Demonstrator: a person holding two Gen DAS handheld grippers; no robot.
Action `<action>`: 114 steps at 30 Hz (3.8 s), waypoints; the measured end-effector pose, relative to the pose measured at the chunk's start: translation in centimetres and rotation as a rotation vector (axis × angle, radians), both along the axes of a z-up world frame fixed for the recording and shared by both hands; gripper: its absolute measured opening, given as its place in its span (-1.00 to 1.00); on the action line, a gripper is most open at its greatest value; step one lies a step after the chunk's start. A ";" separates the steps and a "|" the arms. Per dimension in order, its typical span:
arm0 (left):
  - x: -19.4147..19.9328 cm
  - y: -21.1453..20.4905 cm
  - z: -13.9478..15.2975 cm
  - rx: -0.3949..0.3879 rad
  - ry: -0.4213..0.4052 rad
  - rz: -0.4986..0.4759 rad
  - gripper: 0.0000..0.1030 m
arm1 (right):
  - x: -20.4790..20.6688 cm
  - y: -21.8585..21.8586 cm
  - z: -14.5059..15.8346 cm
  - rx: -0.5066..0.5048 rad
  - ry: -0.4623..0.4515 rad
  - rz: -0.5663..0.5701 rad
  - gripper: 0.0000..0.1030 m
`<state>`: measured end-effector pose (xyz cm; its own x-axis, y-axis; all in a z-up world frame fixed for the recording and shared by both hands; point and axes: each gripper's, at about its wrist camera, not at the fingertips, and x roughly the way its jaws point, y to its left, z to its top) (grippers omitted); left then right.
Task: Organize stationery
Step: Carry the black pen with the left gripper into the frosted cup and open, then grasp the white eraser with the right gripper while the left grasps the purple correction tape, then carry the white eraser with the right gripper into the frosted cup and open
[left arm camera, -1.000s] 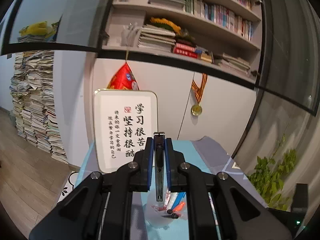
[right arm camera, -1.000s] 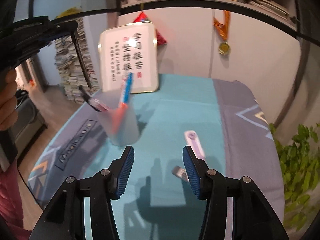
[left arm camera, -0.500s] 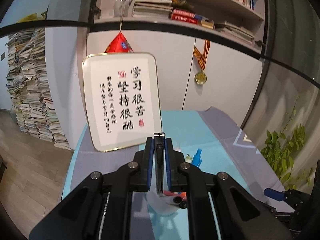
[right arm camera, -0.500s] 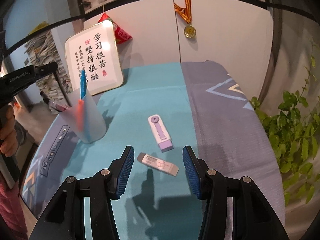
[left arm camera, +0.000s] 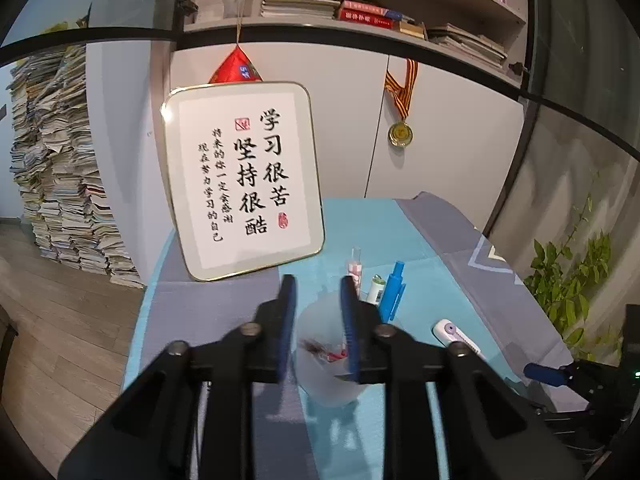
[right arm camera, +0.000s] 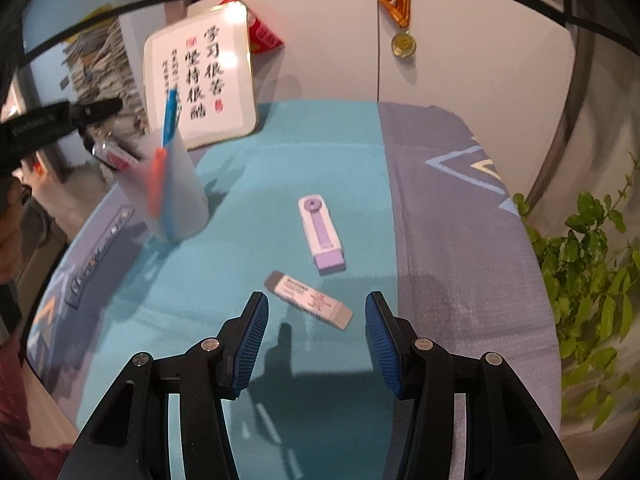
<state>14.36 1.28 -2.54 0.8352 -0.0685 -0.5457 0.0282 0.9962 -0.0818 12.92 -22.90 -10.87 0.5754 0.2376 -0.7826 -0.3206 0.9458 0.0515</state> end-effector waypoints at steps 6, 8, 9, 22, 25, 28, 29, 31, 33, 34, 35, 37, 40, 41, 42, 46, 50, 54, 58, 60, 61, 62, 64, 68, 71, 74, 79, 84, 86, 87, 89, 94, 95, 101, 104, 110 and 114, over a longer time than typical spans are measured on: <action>-1.3 0.5 1.1 -0.007 -0.032 0.011 -0.34 | 0.7 -0.7 -1.2 -0.011 0.025 0.036 0.07; -2.0 0.5 1.4 -0.003 -0.044 0.003 -0.31 | 1.0 -0.7 -1.4 -0.022 0.023 0.056 0.22; -2.2 0.4 1.5 0.000 -0.048 -0.004 -0.29 | 1.1 -0.6 -1.5 -0.026 0.022 0.066 0.24; -5.6 -2.7 1.9 0.066 -0.064 -0.117 -0.17 | 3.1 1.3 -3.4 -0.099 0.011 0.197 0.24; -5.7 -3.2 1.8 0.072 -0.062 -0.130 -0.17 | 2.4 1.7 -3.4 -0.122 -0.027 0.224 -0.08; -5.8 -3.7 1.8 0.073 -0.057 -0.139 -0.17 | 1.7 1.9 -3.2 -0.122 -0.023 0.237 -0.57; -5.9 -4.0 1.7 0.073 -0.056 -0.143 -0.17 | 1.5 1.9 -3.1 -0.130 -0.026 0.231 -0.62; -6.1 -4.4 1.7 0.077 -0.054 -0.155 -0.17 | 1.1 1.4 -3.0 -0.112 -0.015 0.207 -0.66; -6.3 -5.0 1.6 0.083 -0.055 -0.168 -0.17 | 0.5 0.5 -2.6 -0.070 0.000 0.173 -0.66; -6.6 -5.4 1.7 0.087 -0.057 -0.179 -0.17 | 0.3 0.1 -2.5 -0.063 0.002 0.157 -0.66; -6.7 -5.7 1.8 0.089 -0.059 -0.187 -0.17 | 0.1 -0.3 -2.4 -0.055 0.006 0.136 -0.66; -7.1 -6.7 2.0 0.092 -0.064 -0.216 -0.17 | -0.3 -1.8 -2.2 -0.030 0.019 0.077 -0.66; -7.5 -8.7 2.2 0.098 -0.062 -0.275 -0.12 | -0.7 -3.7 -2.2 -0.023 0.021 -0.010 -0.66; -7.5 -9.6 2.1 0.099 -0.056 -0.302 -0.10 | -0.8 -4.3 -2.2 -0.019 0.020 -0.031 -0.66; -7.4 -10.4 1.9 0.102 -0.048 -0.323 -0.06 | -0.9 -5.0 -2.3 -0.011 0.019 -0.054 -0.66; -5.7 -14.5 -0.2 0.122 0.029 -0.384 -0.04 | -1.5 -6.6 -2.3 0.025 0.017 -0.104 -0.66; -1.9 -17.0 -4.2 0.136 0.120 -0.346 -0.04 | -2.4 -7.6 -2.1 0.032 -0.007 -0.136 -0.66; 2.3 -17.8 -7.6 0.125 0.200 -0.255 -0.04 | -2.8 -8.4 -2.3 0.047 -0.013 -0.154 -0.66; 6.6 -17.5 -9.8 0.100 0.308 -0.108 -0.04 | -3.0 -8.3 -2.5 0.036 -0.016 -0.146 -0.66; 7.7 -17.1 -10.5 0.063 0.355 -0.066 -0.07 | -3.1 -8.2 -2.5 0.031 -0.021 -0.140 -0.66; 8.0 -16.9 -10.7 0.050 0.370 -0.056 -0.03 | -3.1 -8.2 -2.5 0.032 -0.022 -0.137 -0.66; 8.4 -16.9 -10.9 0.040 0.383 -0.052 -0.04 | -3.1 -8.2 -2.6 0.031 -0.021 -0.135 -0.66; 8.5 -17.1 -11.1 0.036 0.385 -0.070 -0.34 | -3.0 -8.2 -2.7 0.032 -0.018 -0.132 -0.66; 7.7 -17.5 -11.0 0.091 0.372 -0.130 -0.53 | -3.0 -8.3 -2.8 0.034 -0.017 -0.132 -0.66; 6.3 -16.9 -10.9 0.093 0.375 -0.169 -0.53 | -3.0 -8.2 -2.8 0.029 -0.016 -0.132 -0.66; 4.4 -16.1 -11.1 0.114 0.375 -0.213 -0.53 | -3.1 -8.1 -2.7 0.024 -0.013 -0.132 -0.66; 0.2 -13.9 -11.5 0.121 0.395 -0.289 -0.53 | -3.6 -7.9 -2.7 0.017 -0.004 -0.109 -0.66; -2.3 -12.7 -11.3 0.124 0.415 -0.337 -0.50 | -3.5 -8.1 -2.3 0.035 -0.008 -0.088 -0.44; -2.6 -12.6 -10.9 0.124 0.397 -0.341 -0.51 | -3.1 -8.1 -2.1 0.036 -0.002 -0.092 -0.27; -2.6 -12.7 -10.7 0.131 0.384 -0.339 -0.52 | -3.0 -7.9 -2.0 0.029 0.000 -0.090 -0.27; -2.2 -13.0 -10.5 0.142 0.372 -0.341 -0.48 | -2.5 -7.3 -1.9 -0.004 0.007 -0.083 -0.27; -0.9 -14.2 -10.8 0.174 0.372 -0.335 -0.37 | -0.7 -6.2 -2.5 -0.078 0.070 -0.110 -0.27; -0.8 -14.3 -11.0 0.178 0.381 -0.339 -0.37 | -0.3 -6.1 -2.6 -0.083 0.082 -0.112 -0.27; -0.3 -14.1 -11.8 0.167 0.414 -0.347 -0.37 | 0.8 -5.8 -2.7 -0.103 0.102 -0.124 -0.27; -0.4 -14.0 -11.7 0.167 0.410 -0.354 -0.47 | 1.3 -5.5 -2.8 -0.119 0.108 -0.128 -0.53; -0.9 -13.2 -10.5 0.140 0.372 -0.348 -0.55 | 0.9 -5.5 -1.8 -0.073 0.082 -0.133 -0.68; -1.7 -12.7 -9.1 0.135 0.335 -0.337 -0.55 | 0.4 -5.2 -0.5 -0.056 0.042 -0.141 -0.68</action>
